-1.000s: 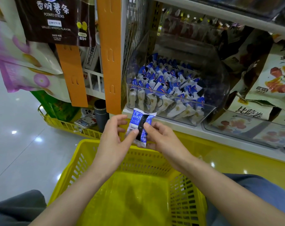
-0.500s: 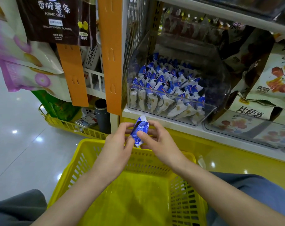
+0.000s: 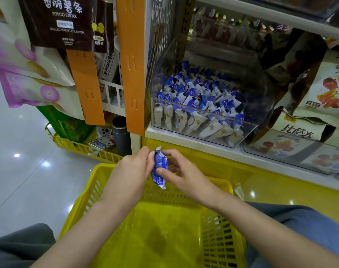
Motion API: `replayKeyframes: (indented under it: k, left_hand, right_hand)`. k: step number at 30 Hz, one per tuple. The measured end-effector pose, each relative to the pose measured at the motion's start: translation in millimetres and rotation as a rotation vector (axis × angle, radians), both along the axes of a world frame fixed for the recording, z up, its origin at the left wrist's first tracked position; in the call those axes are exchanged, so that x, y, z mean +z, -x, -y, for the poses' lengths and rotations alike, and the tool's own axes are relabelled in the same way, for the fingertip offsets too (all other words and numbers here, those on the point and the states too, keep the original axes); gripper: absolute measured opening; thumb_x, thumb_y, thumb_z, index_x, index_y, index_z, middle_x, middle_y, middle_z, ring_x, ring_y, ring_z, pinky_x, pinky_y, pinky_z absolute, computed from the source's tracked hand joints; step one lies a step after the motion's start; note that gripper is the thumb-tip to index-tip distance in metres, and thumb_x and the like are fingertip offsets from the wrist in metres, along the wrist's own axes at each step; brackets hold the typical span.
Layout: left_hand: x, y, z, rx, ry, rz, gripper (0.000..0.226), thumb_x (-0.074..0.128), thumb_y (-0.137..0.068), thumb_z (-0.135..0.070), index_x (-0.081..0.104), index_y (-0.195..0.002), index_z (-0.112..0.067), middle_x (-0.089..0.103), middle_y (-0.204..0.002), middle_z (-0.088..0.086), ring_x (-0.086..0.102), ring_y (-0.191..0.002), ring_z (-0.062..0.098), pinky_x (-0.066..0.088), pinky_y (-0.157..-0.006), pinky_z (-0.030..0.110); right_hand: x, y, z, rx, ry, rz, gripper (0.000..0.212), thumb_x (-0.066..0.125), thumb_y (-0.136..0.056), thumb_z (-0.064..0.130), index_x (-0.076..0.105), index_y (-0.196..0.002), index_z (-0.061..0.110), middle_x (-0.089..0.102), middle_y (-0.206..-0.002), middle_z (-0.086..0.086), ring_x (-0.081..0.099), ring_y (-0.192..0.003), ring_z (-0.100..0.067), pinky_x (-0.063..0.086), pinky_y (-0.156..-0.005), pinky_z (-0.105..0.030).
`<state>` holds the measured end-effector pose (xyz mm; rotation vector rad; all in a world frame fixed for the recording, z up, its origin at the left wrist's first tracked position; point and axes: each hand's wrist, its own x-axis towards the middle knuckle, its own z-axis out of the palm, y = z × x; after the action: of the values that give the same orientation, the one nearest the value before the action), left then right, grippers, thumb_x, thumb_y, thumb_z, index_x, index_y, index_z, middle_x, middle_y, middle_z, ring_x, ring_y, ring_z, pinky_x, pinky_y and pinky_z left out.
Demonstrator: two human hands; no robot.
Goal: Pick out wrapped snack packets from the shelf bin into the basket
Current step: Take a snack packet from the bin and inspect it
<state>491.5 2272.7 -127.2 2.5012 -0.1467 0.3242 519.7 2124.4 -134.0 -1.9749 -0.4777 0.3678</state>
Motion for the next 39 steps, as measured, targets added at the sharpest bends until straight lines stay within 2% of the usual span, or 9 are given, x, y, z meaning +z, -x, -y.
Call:
replayKeyframes:
  k: [5,11,20,24,27,29,31,35,39]
  left_hand:
    - [-5,-2,1,0.025,0.072,0.005,0.022,0.035,-0.096,-0.031,0.045,-0.081,-0.019,0.044,-0.057,-0.007,0.045,-0.052,0.017,0.03,-0.045,0.03]
    - [-11,-3,6,-0.051,0.196,-0.041,0.03,0.046,-0.095,-0.025,0.055,-0.124,-0.024,0.059,-0.091,-0.012,0.057,-0.077,0.003,0.046,-0.064,0.016]
    - [-11,-7,5,-0.002,0.351,-0.076,0.028,0.043,-0.097,-0.014,0.059,-0.118,-0.019,0.062,-0.077,-0.01,0.062,-0.069,0.005,0.047,-0.059,0.018]
    - [-6,-9,8,0.002,0.693,-0.221,0.028,0.037,-0.098,-0.011,0.059,-0.101,-0.027,0.067,-0.09,-0.006,0.065,-0.077,0.0,0.053,-0.065,0.015]
    - [-4,-7,12,-0.098,0.921,-0.329,0.016,0.044,-0.093,-0.035,0.059,-0.098,-0.032,0.07,-0.09,-0.007,0.064,-0.083,0.0,0.051,-0.068,0.014]
    - [-5,-6,16,-0.133,0.915,-0.34,0.02,0.052,-0.085,-0.04,0.058,-0.1,-0.028,0.07,-0.086,-0.004,0.063,-0.077,0.004,0.049,-0.065,0.019]
    - [-6,-8,18,-0.084,0.9,-0.311,0.008,0.054,-0.09,-0.023,0.056,-0.095,-0.029,0.065,-0.08,0.0,0.058,-0.066,0.008,0.047,-0.058,0.024]
    - [-5,-13,15,0.024,0.947,-0.302,0.017,0.045,-0.096,-0.019,0.054,-0.091,-0.032,0.062,-0.082,-0.004,0.056,-0.067,0.005,0.046,-0.054,0.015]
    - [-4,-18,13,0.138,1.166,-0.366,0.017,0.042,-0.098,-0.022,0.056,-0.091,-0.025,0.066,-0.091,0.002,0.062,-0.083,0.014,0.049,-0.075,0.03]
  right_hand:
    - [-3,1,1,-0.028,0.013,0.034,0.031,0.059,-0.09,0.027,0.045,-0.117,0.034,0.061,-0.101,0.011,0.062,-0.091,-0.005,0.051,-0.083,-0.023]
    - [0,-4,3,-0.135,-0.003,0.019,0.032,0.054,-0.092,0.027,0.048,-0.123,0.02,0.066,-0.104,0.002,0.065,-0.089,-0.01,0.053,-0.084,-0.04]
    - [-1,-7,1,-0.146,-0.04,-0.003,0.033,0.059,-0.089,0.026,0.047,-0.12,0.024,0.067,-0.101,0.005,0.064,-0.088,-0.001,0.052,-0.083,-0.021]
    - [0,-6,0,-0.178,-0.064,0.024,0.041,0.067,-0.083,0.026,0.041,-0.114,0.028,0.06,-0.098,0.007,0.063,-0.08,-0.001,0.053,-0.074,-0.02]
    - [0,-6,3,-0.241,0.002,0.119,0.049,0.071,-0.077,0.034,0.04,-0.114,0.026,0.056,-0.094,0.008,0.056,-0.077,0.001,0.05,-0.071,-0.019]
    - [0,-5,3,-0.243,0.075,0.207,0.054,0.072,-0.076,0.032,0.042,-0.118,0.019,0.054,-0.096,0.005,0.051,-0.077,0.0,0.044,-0.07,-0.015]
    - [0,-3,2,-0.194,0.116,0.246,0.054,0.073,-0.073,0.028,0.044,-0.118,0.02,0.05,-0.104,0.004,0.048,-0.086,0.0,0.041,-0.075,-0.013]
    - [6,-4,1,-0.111,0.041,0.125,0.055,0.077,-0.072,0.028,0.045,-0.116,0.032,0.056,-0.114,0.008,0.051,-0.095,0.004,0.044,-0.081,-0.013]
    - [12,-7,1,-0.182,-0.079,0.083,0.042,0.075,-0.076,0.014,0.055,-0.11,0.029,0.063,-0.106,0.01,0.056,-0.083,0.002,0.049,-0.073,-0.019]
